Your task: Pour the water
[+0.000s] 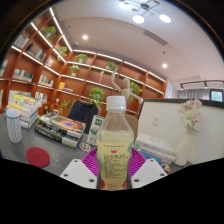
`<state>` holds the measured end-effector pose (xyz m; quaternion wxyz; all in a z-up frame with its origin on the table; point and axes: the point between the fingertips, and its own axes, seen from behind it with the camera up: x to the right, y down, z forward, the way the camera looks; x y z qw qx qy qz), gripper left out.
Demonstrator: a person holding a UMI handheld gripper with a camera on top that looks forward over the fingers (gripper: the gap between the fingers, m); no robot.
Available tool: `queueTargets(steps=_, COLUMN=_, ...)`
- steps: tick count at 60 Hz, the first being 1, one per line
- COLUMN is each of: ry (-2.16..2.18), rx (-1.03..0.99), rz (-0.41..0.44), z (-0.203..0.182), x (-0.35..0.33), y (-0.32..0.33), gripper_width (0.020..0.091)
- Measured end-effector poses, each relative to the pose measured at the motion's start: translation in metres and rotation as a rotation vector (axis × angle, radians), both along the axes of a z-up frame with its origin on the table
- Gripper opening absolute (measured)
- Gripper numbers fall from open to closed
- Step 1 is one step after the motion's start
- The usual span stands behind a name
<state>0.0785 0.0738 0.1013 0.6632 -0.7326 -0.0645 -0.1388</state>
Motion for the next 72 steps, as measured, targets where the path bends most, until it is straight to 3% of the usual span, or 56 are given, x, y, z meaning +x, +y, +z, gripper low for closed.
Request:
queueTargets(steps=21, ry=-0.699, rx=-0.115, rz=0.182, z=0.020, x=-0.101, y=0.015, gripper_width=0.0338)
queueTargets(steps=34, ry=-1.159, rx=-0.067, rz=0.243, z=0.043, x=-0.173, y=0.014, gripper_width=0.0335)
queueTargets(steps=55, ry=-1.808, rx=0.080, rz=0.214, z=0.069, x=-0.242, y=0.030, gripper_width=0.0337)
queueTargets(steps=72, ry=-1.856, rx=0.094, rz=0.222, z=0.070, x=-0.253, y=0.029, gripper_width=0.0337)
